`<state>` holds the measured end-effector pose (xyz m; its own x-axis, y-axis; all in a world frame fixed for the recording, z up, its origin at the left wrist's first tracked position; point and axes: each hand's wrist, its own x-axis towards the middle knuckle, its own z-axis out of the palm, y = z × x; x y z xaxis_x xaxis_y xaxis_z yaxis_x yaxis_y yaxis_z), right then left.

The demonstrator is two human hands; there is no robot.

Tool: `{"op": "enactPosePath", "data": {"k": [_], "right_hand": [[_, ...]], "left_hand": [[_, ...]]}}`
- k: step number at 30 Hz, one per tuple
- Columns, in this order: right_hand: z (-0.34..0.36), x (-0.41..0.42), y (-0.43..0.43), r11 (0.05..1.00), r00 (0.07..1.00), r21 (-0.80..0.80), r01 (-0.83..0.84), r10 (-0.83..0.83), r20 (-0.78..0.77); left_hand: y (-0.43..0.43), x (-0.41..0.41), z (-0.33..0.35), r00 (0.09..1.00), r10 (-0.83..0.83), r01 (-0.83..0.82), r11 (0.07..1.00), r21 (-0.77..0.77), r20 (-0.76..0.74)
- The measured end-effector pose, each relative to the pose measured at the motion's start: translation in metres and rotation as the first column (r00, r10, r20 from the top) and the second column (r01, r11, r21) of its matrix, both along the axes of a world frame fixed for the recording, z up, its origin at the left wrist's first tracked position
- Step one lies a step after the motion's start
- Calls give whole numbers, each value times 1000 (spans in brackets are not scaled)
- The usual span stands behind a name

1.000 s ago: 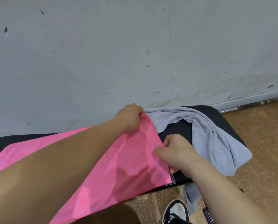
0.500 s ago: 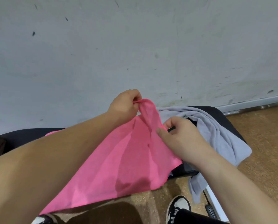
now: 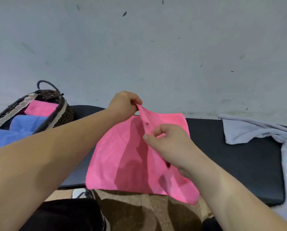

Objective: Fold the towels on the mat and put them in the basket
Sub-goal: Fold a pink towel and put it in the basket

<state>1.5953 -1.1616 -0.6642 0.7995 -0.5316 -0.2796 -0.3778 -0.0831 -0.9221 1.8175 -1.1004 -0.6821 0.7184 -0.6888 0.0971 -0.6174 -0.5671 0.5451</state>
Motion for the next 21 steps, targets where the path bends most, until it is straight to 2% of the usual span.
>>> {"op": "enactPosePath", "data": {"k": [3,7,10,14,17,19,21], "right_hand": [[-13,32,30,998,998,34,-60,59,12],[-27,68,59,994,995,-52,-98,98,0],[-37,83,74,992,993,-57,-115,115,-2],[-39,93,93,968,979,148,-202,196,52],[-36,89,95,933,944,191,-306,324,-70],[-32,82,86,936,937,140,-323,337,-96],[-30,73,70,956,954,-32,-293,290,-72]], "left_hand": [[24,25,-10,999,32,-32,1000,1,-16],[52,54,-20,998,42,-41,999,23,-36],[73,68,-23,999,26,-24,997,76,-32],[97,75,-23,1000,13,-13,990,144,-4],[113,72,-25,999,40,-36,980,198,-18],[122,66,-23,997,74,-69,974,218,-13],[129,54,-20,993,116,-106,966,235,-30]]}}
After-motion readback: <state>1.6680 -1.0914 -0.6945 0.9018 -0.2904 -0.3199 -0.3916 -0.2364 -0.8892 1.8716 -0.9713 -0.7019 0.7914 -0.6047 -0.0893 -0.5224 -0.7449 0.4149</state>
